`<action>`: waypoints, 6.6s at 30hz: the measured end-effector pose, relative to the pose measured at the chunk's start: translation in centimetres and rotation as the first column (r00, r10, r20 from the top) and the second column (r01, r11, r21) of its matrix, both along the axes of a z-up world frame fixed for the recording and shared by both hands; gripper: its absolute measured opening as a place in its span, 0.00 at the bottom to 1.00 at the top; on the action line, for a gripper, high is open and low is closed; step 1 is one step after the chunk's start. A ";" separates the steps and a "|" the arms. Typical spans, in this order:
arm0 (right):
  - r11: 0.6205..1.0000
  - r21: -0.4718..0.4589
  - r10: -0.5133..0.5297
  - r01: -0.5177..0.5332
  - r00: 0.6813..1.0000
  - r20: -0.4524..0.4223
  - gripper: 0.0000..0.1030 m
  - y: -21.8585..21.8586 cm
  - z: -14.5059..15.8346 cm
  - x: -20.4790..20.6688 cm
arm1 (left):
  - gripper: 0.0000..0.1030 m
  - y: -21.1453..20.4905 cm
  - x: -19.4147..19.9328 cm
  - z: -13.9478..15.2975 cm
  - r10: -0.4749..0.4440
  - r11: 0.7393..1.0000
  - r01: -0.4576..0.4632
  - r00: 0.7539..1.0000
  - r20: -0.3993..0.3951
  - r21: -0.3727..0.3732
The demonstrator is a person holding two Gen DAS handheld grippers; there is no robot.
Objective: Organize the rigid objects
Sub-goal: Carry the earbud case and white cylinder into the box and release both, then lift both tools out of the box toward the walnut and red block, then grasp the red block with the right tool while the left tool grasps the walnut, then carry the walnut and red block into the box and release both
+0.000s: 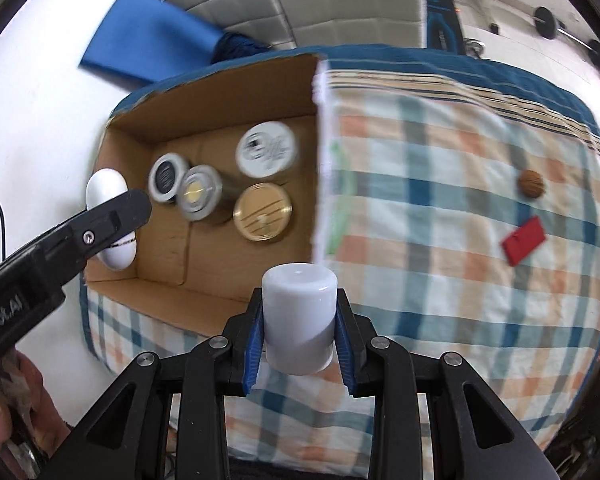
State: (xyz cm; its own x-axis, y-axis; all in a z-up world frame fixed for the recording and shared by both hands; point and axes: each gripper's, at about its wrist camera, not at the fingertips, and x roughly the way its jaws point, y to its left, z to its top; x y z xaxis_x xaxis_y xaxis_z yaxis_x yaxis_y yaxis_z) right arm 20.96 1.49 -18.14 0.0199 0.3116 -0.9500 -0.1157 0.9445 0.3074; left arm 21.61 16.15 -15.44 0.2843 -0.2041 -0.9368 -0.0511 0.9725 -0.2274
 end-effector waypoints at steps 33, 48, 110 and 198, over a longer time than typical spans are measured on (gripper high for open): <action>0.988 -0.143 0.025 -0.059 0.974 -0.224 0.33 15.8 -15.9 2.2 | 0.42 11.3 -0.1 -17.0 0.011 0.999 0.005 0.932 -0.362 0.042; 0.979 -0.201 -0.007 -0.034 0.979 -0.202 0.56 13.3 -14.0 1.7 | 0.43 10.4 -0.5 -14.5 0.016 0.994 0.023 0.934 -0.357 0.105; 0.948 -0.184 -0.243 0.260 0.964 0.108 1.00 -9.9 5.1 -6.0 | 1.00 -8.0 -3.8 4.2 -0.169 0.971 0.171 0.985 -0.024 0.170; 0.784 -0.426 -0.545 0.451 0.829 -0.126 0.36 -40.1 -15.5 -0.6 | 0.37 -40.0 9.4 -16.4 -0.511 0.794 0.565 0.820 -0.258 0.224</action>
